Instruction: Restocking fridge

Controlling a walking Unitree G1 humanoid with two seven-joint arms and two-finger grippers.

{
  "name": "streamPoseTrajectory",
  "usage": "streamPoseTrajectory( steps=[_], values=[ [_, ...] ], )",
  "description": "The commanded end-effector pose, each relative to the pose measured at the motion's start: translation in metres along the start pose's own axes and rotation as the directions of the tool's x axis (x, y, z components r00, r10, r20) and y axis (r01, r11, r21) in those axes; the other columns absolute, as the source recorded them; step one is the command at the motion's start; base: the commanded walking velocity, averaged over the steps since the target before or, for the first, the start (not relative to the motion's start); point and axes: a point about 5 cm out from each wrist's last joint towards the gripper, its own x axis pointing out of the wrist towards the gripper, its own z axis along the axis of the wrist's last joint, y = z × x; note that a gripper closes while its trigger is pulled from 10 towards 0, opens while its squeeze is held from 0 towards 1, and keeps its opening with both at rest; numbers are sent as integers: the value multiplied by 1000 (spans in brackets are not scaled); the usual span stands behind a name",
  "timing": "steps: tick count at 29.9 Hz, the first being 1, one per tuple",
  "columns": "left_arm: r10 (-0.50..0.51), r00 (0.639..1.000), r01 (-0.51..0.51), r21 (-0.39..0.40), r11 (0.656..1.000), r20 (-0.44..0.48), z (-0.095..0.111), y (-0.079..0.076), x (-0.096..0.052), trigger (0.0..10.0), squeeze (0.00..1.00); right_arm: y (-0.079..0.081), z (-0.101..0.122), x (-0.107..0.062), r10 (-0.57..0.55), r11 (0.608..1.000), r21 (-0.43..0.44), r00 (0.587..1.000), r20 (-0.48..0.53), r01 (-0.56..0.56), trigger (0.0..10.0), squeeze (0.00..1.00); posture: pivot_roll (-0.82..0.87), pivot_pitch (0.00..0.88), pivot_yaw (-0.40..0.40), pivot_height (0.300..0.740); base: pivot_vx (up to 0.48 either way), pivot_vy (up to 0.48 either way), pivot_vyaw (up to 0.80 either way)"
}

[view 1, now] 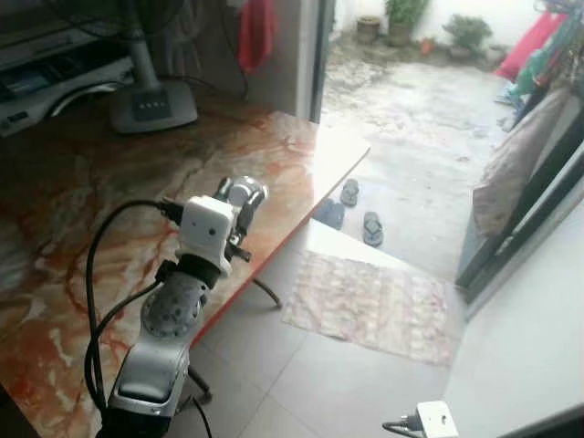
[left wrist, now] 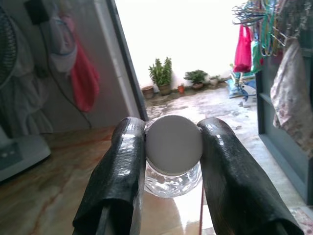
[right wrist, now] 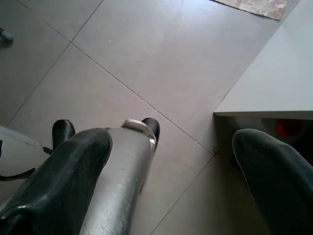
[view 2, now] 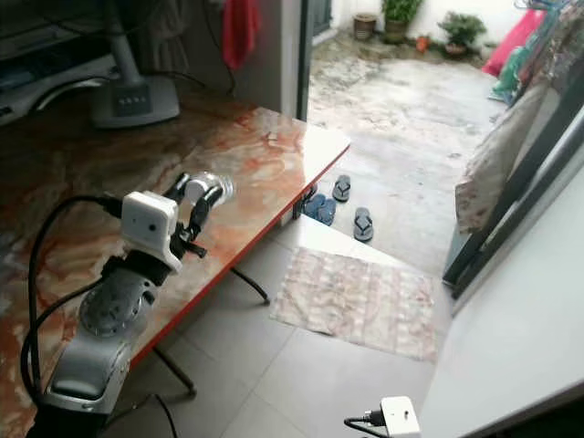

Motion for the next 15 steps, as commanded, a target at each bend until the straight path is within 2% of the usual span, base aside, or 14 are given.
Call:
streamPoseTrajectory(
  steps=[1, 15],
  values=[
    [-34, 998, 34, -9, 999, 50, 10, -6, 3, 10000, 0, -7, 1, -1, -19, 1000, 1, 1000, 3, 19, 10000, 0, 10, 26, 34, 740, 0, 0, -750],
    [-79, 996, 80, -39, 996, 35, 8, -12, 2, 10000, 0, -6, 0, -1, -12, 1000, -1, 1000, -1, 12, 10000, 0, 11, 25, 35, 740, 0, 0, -752]
  ],
)
